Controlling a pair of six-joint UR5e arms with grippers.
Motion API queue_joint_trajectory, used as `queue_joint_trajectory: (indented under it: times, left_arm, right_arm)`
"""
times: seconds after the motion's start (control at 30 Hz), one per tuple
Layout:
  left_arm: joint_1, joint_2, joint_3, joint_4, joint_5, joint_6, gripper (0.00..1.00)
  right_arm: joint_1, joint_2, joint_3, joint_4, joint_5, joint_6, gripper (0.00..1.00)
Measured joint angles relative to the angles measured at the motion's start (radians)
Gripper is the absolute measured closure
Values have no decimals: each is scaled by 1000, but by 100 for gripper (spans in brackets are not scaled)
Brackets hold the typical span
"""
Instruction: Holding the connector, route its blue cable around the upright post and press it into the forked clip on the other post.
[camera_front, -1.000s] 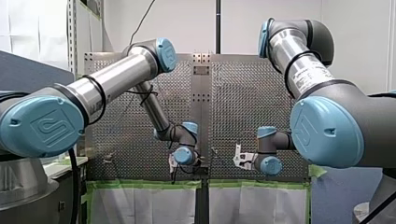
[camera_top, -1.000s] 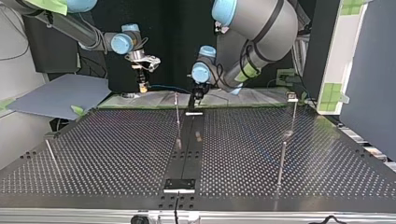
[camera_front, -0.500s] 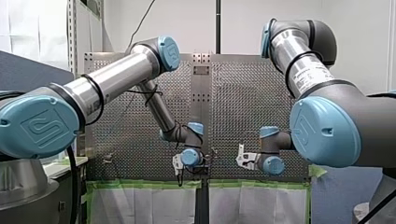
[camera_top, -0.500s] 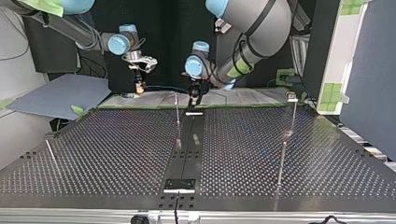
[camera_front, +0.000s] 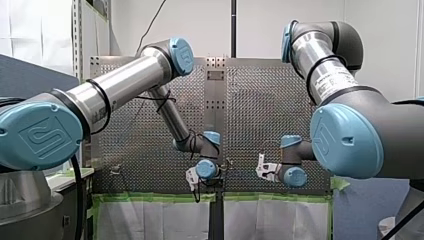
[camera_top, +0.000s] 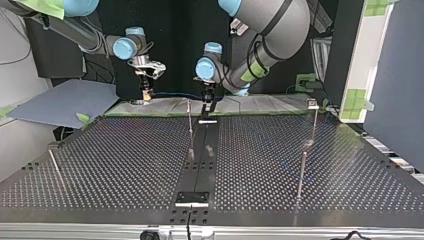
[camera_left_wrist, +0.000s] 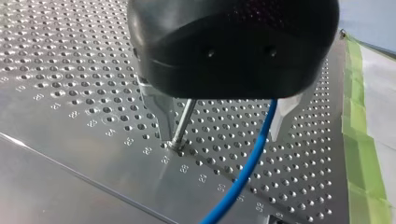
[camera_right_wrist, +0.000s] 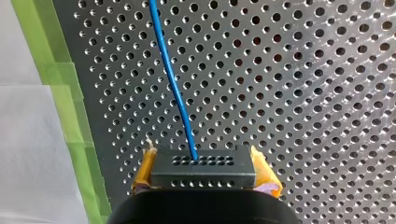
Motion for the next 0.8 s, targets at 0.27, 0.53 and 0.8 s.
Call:
queue_joint_trajectory:
  times: [0.27,0.53,0.8]
  left_arm:
    - [-13,0,0,-13,-35,27,0]
    - [-19,0,0,-8,-61,74,61]
    - [-20,0,0,0,-56,137,99]
  right_arm:
    - [-1,0,-2,-2,0,0,100]
    - [-1,0,-2,-3,0,0,100]
    - [-1,0,-2,-6,0,0,100]
